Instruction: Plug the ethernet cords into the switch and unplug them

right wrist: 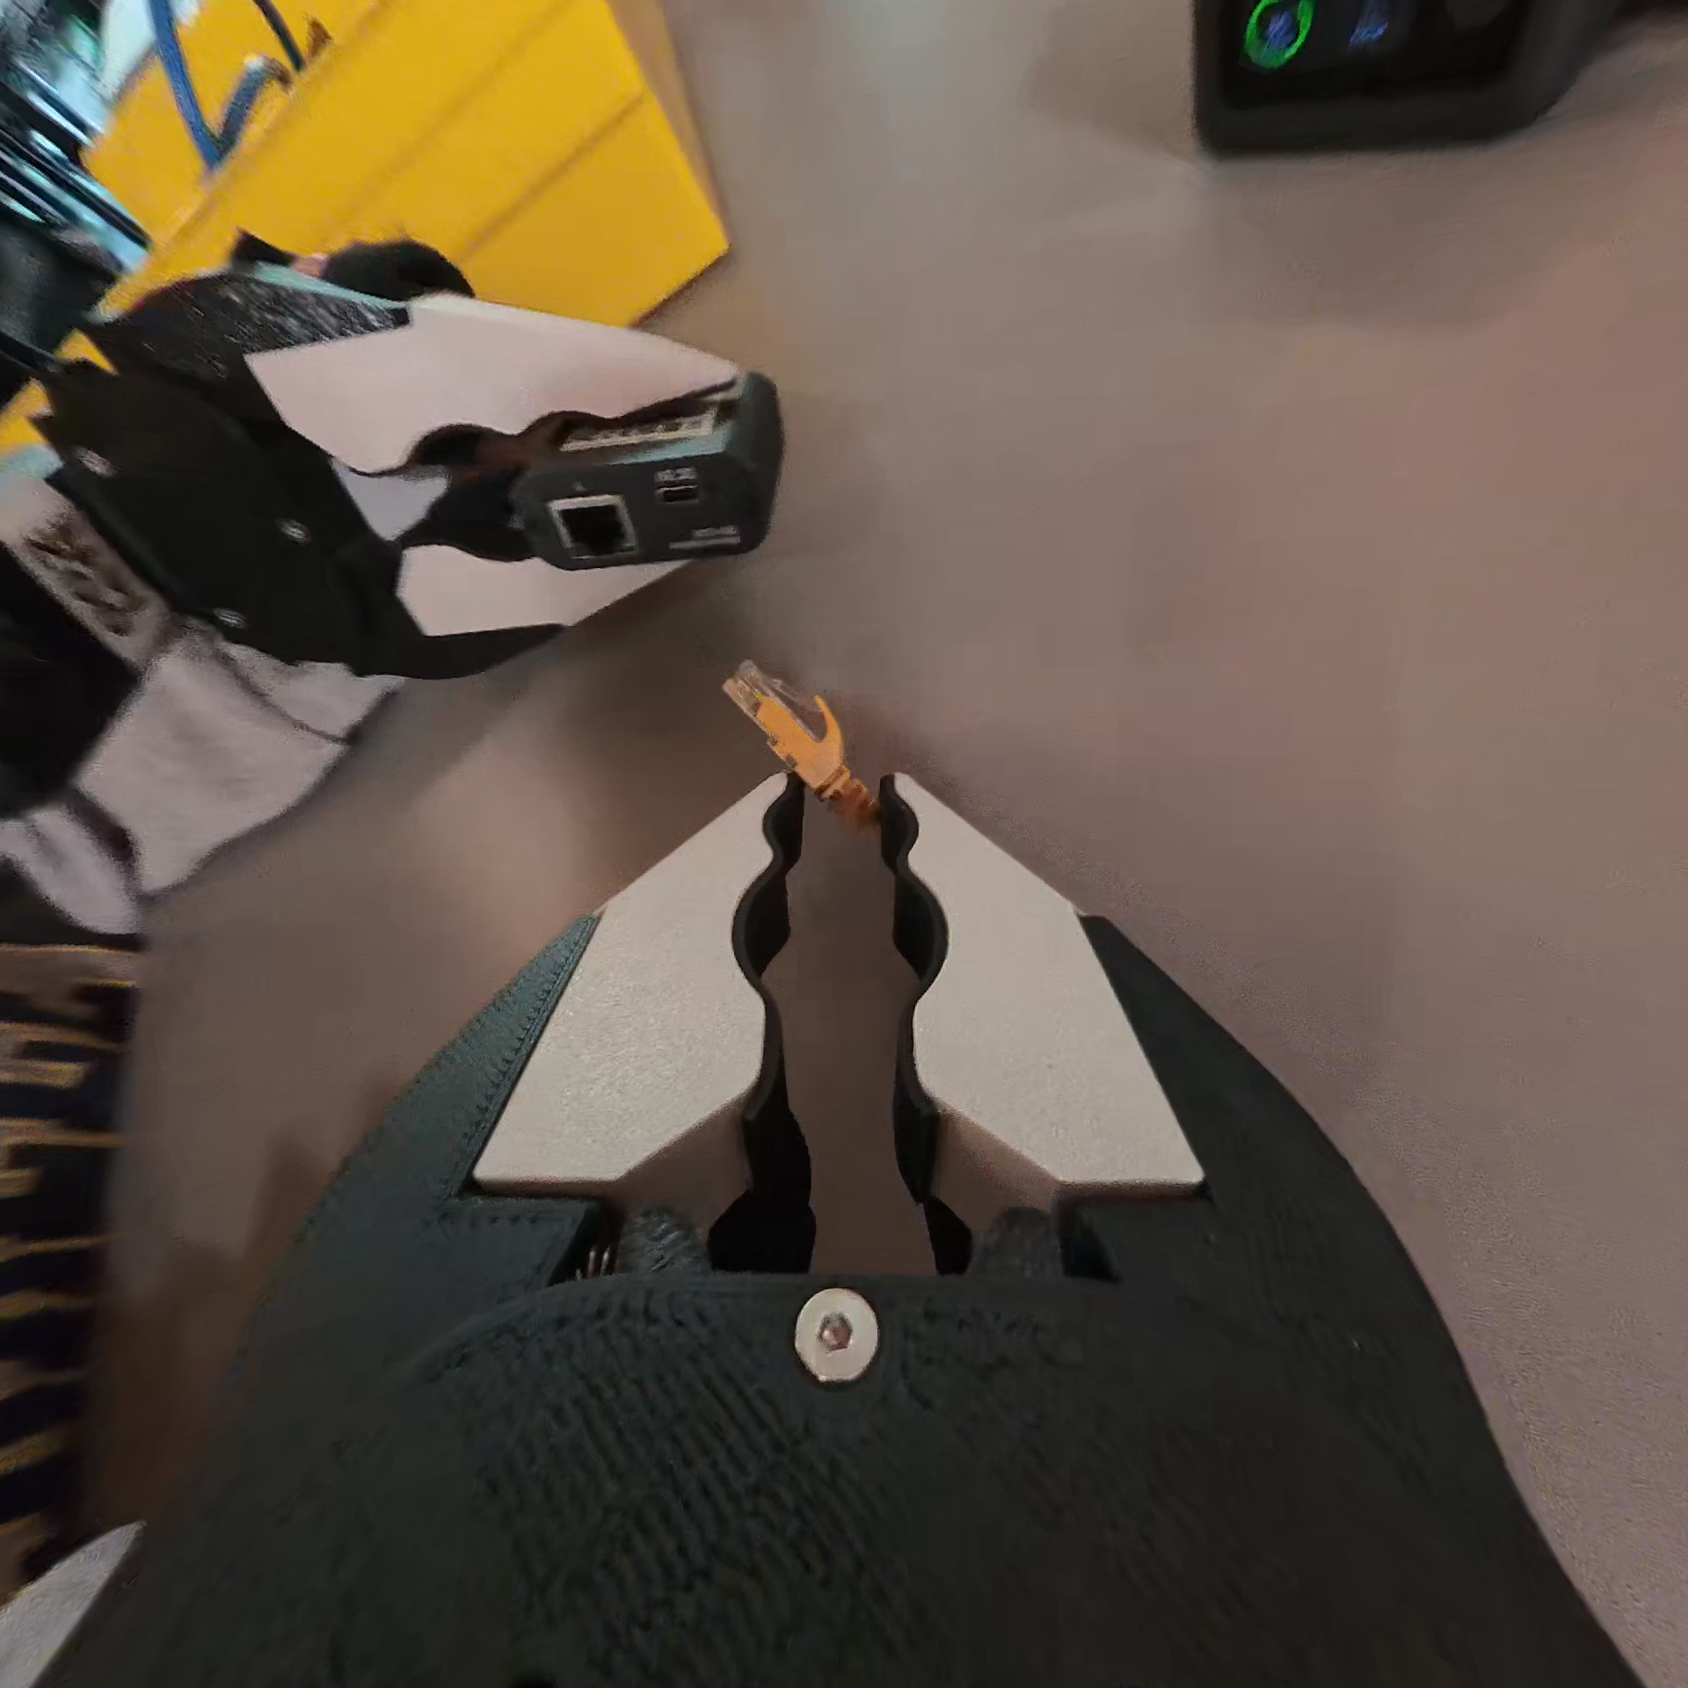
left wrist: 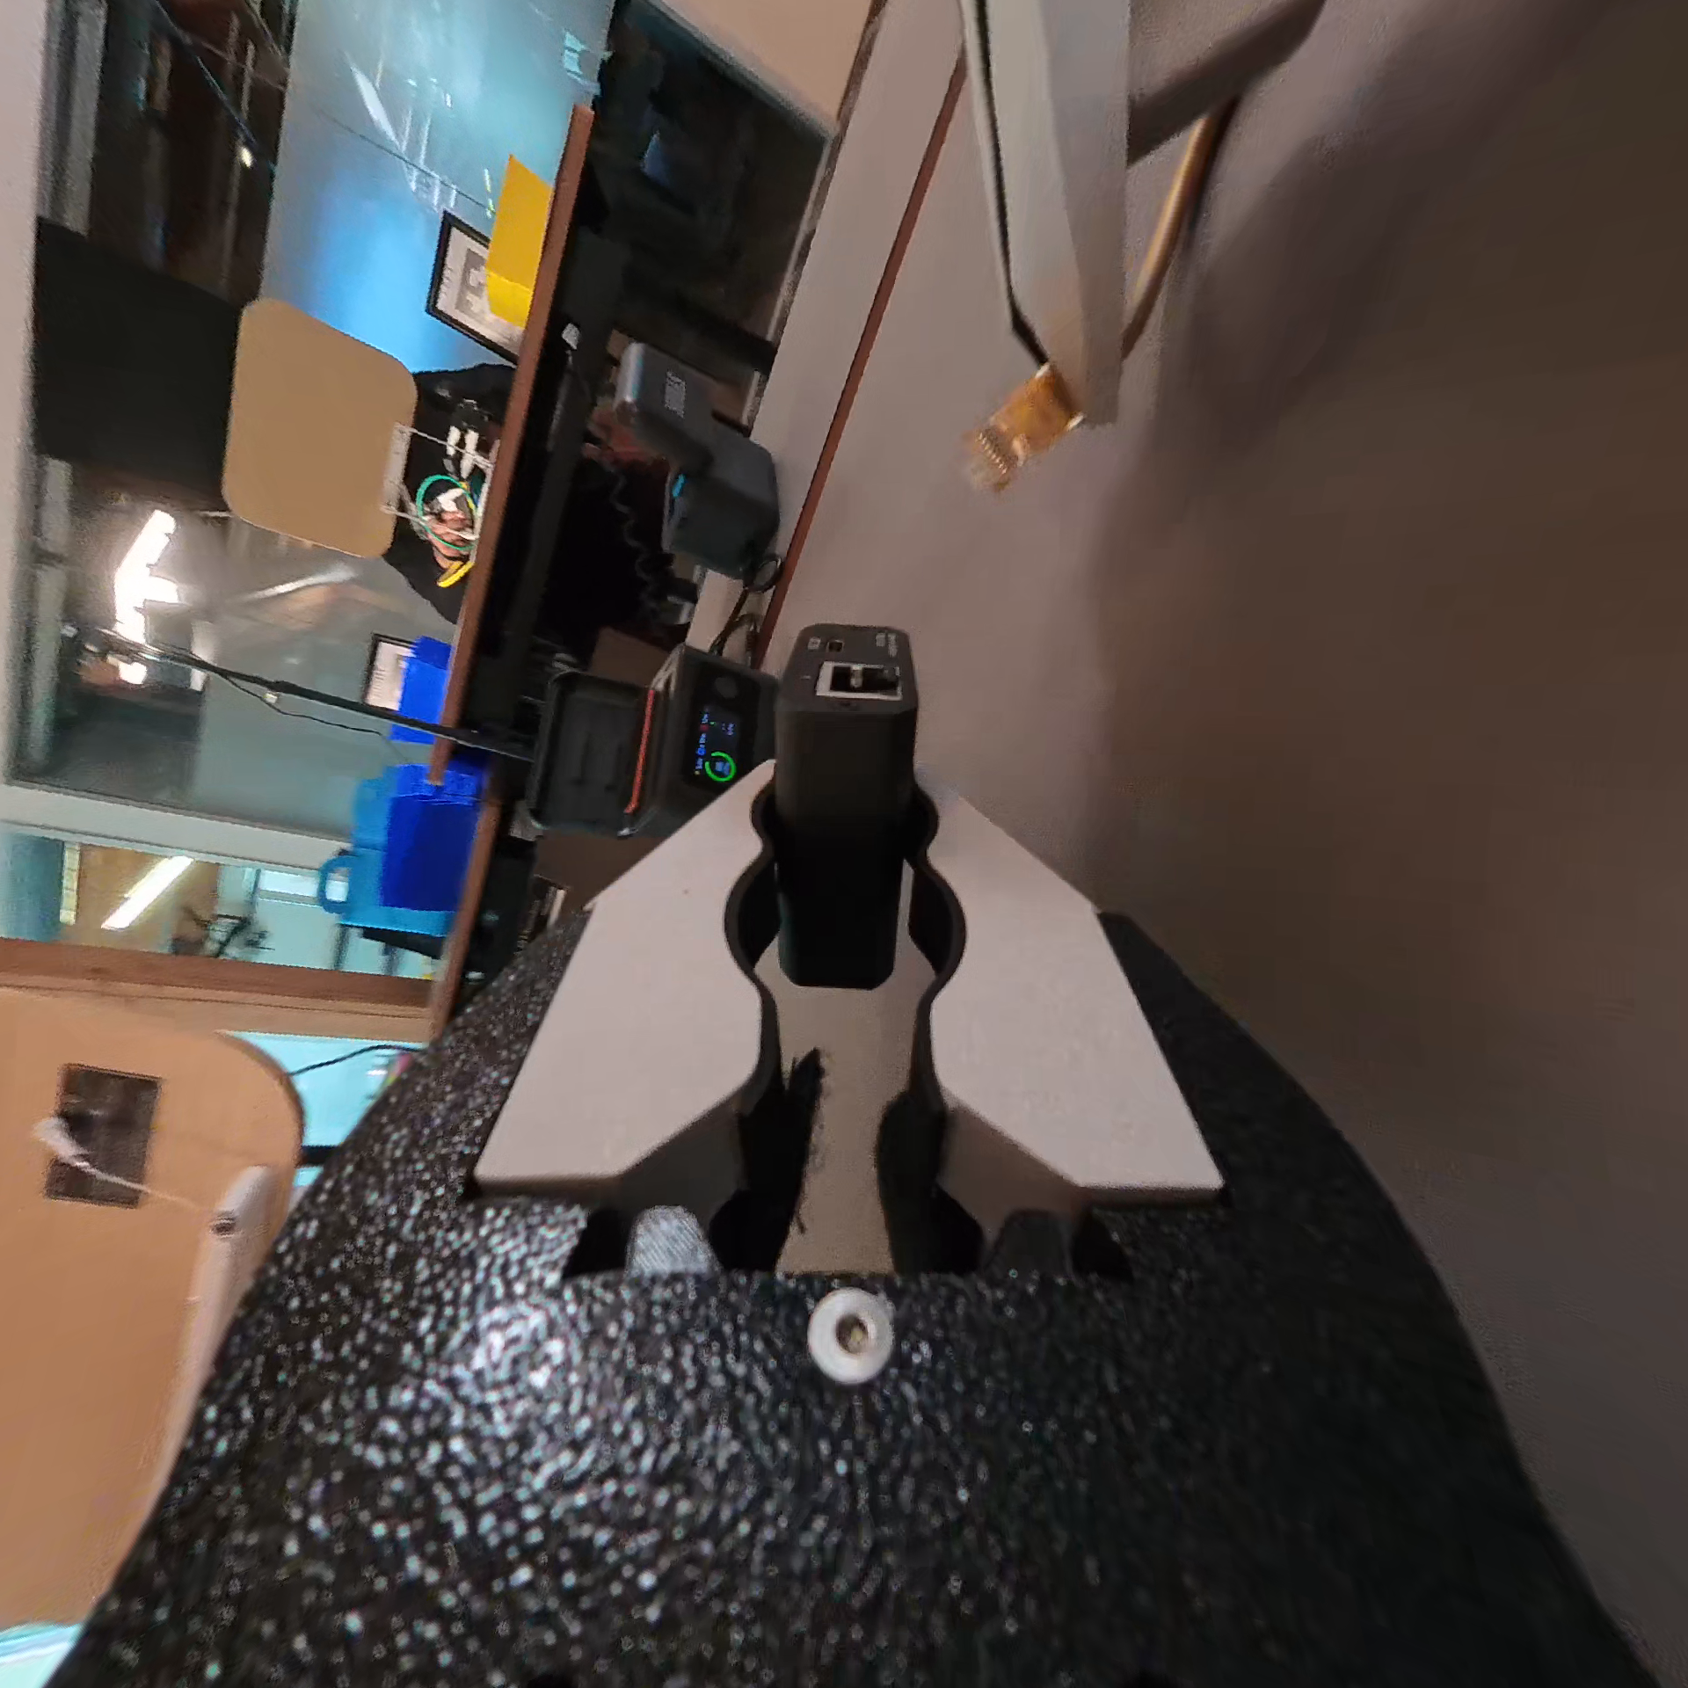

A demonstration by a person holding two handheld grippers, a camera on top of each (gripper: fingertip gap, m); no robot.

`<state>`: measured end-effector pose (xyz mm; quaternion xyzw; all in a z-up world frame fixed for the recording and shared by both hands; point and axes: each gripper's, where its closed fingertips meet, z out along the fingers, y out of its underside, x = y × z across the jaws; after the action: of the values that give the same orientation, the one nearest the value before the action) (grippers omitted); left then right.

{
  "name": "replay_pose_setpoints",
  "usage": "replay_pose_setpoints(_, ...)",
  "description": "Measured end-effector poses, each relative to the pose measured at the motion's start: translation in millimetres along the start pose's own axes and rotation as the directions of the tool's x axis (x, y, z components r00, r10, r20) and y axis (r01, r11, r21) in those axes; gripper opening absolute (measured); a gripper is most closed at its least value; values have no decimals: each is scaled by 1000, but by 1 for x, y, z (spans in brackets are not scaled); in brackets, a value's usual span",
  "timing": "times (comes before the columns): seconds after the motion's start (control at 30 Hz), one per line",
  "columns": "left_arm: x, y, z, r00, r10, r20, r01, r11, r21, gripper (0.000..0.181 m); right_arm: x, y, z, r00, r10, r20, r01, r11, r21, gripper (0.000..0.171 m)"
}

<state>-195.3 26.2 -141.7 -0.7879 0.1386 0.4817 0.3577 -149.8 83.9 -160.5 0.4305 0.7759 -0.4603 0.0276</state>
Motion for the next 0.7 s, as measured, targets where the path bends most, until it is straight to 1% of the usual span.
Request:
replay_pose_setpoints(0.03,-1,1,0,1000,29,10,-29,1000,-7,22,-6,4,1,999,42,32,-42,999,-7,16)
replay_pose_setpoints(0.1,-1,1,0,997,70,23,-70,997,-11,22,-18,9,3,988,123,95,-122,992,-18,15)
replay_pose_setpoints(0.23,-1,-2,-1,986,157,49,-157,988,-2,22,-31,14,10,935,328,133,-327,945,-34,15)
replay_pose_setpoints(0.3,-1,-4,-2,980,188,60,-188,982,4,22,-39,14,13,931,335,148,-335,942,-25,17)
replay_pose_setpoints(0.33,0,-5,-3,980,190,61,-191,982,8,22,-44,14,14,941,304,150,-304,952,-25,22)
replay_pose_setpoints(0.37,0,-5,-2,981,185,57,-186,982,10,22,-48,14,15,951,271,147,-271,962,-24,35)
replay_pose_setpoints(0.43,0,-6,-3,984,172,56,-173,985,17,22,-55,8,12,977,177,119,-180,984,15,43)
replay_pose_setpoints(0.5,-1,-7,-3,986,157,56,-159,987,27,22,-62,-2,5,997,31,69,-36,996,81,47)
replay_pose_setpoints(0.53,-2,-7,-4,987,151,57,-153,988,34,22,-63,-5,0,999,-46,19,44,994,103,48)
replay_pose_setpoints(0.6,-3,-9,-5,989,135,59,-137,989,47,22,-66,-9,-10,976,-201,-82,211,969,127,48)
replay_pose_setpoints(0.63,-3,-10,-6,990,124,61,-128,990,56,22,-70,-6,-13,952,-283,-114,296,947,121,47)
replay_pose_setpoints(0.7,-5,-13,-8,991,114,64,-119,990,70,22,-64,8,-15,893,-401,-203,417,908,40,42)
